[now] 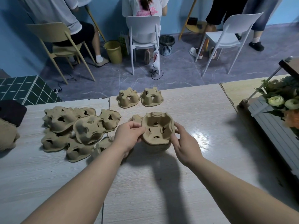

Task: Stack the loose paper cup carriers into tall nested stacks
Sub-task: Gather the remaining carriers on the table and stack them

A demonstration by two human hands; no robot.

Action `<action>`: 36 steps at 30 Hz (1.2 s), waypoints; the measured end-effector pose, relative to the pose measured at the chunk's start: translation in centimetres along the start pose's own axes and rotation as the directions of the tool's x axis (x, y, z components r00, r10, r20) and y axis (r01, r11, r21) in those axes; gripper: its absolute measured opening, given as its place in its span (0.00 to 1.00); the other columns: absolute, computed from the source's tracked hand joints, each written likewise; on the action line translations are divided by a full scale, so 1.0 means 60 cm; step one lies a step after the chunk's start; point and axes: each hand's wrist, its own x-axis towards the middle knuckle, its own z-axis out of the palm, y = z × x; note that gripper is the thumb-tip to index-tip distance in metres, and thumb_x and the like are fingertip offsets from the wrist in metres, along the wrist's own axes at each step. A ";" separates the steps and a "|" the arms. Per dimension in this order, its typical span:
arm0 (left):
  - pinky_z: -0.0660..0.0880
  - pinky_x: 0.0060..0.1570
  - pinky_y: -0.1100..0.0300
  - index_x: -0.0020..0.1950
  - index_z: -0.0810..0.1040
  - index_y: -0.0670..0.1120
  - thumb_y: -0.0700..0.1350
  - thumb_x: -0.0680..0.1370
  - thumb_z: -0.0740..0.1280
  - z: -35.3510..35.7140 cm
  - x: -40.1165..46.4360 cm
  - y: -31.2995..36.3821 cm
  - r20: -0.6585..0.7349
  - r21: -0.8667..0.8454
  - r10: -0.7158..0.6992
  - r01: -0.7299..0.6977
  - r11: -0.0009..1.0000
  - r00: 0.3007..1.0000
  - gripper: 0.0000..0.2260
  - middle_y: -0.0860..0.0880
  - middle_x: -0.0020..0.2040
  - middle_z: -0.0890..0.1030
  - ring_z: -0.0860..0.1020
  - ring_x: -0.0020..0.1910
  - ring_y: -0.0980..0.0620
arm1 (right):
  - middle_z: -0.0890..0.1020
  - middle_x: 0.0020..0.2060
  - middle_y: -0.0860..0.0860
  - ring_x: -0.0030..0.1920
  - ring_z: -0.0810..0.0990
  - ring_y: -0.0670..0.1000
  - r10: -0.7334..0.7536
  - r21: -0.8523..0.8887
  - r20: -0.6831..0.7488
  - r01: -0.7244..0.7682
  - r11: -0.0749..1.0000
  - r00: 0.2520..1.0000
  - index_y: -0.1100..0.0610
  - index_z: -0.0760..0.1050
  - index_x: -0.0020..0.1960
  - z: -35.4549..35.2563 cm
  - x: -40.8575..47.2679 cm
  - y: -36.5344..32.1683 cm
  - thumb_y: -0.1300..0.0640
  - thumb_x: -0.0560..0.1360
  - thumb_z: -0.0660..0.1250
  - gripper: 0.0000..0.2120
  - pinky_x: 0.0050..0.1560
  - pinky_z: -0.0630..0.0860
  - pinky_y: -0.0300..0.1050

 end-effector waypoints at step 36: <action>0.71 0.62 0.55 0.67 0.75 0.48 0.52 0.75 0.71 0.004 0.083 -0.036 -0.056 0.591 0.190 -0.120 0.798 0.980 0.21 0.47 0.64 0.77 0.75 0.62 0.48 | 0.72 0.66 0.45 0.57 0.77 0.50 0.041 -0.028 -0.054 -0.042 0.999 0.998 0.41 0.57 0.74 -0.006 0.023 0.039 0.47 0.79 0.58 0.25 0.57 0.73 0.48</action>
